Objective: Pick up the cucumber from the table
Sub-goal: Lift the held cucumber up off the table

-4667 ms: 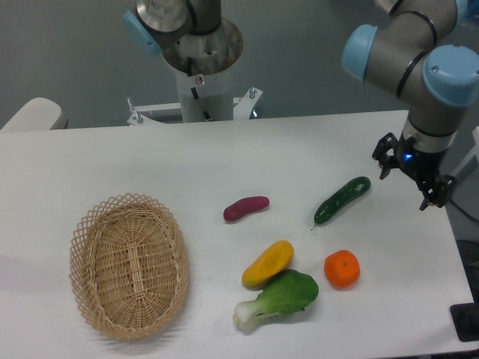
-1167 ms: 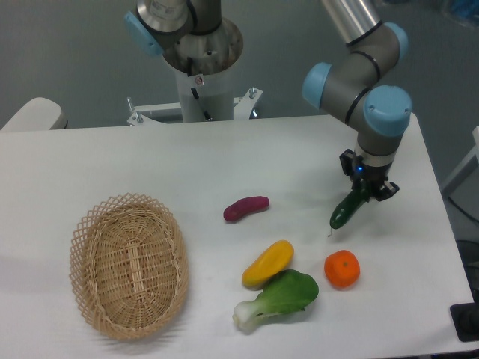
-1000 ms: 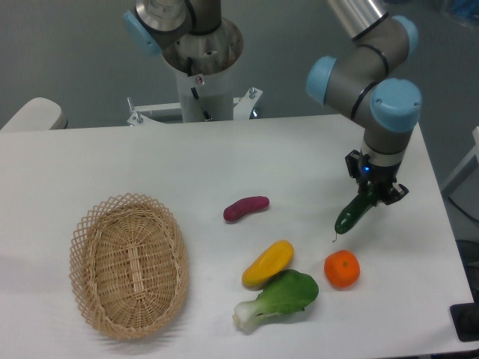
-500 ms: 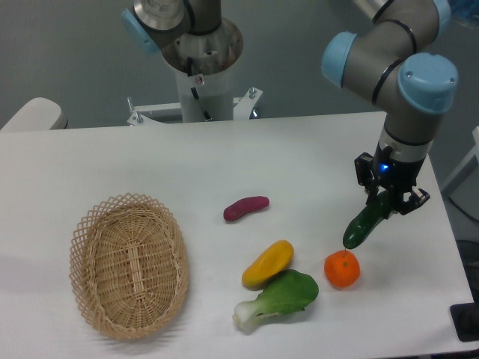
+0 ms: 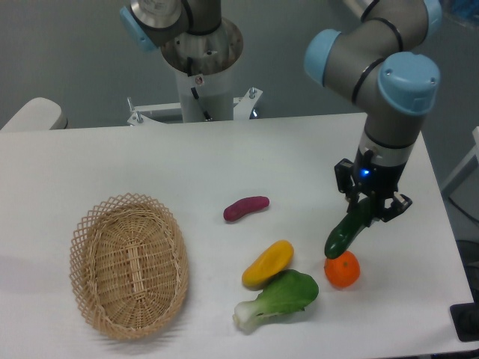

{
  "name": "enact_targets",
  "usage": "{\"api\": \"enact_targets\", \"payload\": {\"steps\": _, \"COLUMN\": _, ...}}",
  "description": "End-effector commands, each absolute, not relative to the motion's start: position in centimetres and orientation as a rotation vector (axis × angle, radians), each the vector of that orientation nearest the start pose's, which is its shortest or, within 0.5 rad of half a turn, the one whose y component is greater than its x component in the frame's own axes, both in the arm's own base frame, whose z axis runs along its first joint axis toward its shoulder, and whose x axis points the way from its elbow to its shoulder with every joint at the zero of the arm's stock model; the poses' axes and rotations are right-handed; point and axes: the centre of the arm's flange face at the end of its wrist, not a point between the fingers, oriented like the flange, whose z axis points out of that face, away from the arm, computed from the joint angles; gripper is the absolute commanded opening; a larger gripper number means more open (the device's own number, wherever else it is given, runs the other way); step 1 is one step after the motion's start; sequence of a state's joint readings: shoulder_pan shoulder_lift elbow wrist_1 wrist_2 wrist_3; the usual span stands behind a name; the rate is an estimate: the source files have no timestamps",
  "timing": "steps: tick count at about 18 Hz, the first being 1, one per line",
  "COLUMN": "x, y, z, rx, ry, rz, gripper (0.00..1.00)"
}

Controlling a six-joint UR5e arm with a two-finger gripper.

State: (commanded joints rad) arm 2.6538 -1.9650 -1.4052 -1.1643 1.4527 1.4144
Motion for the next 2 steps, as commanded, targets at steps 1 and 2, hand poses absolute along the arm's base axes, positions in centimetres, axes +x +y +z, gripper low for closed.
{"api": "enact_targets", "payload": {"steps": 1, "x": -51.43, "y": 44.05, "z": 38.78, "rx": -2.922, "ry": 0.505, "rz": 0.199, "gripper": 0.21}}
{"api": "enact_targets", "payload": {"steps": 2, "x": -51.31, "y": 44.22, "z": 38.86, "rx": -2.921, "ry": 0.507, "rz": 0.2, "gripper": 0.21}}
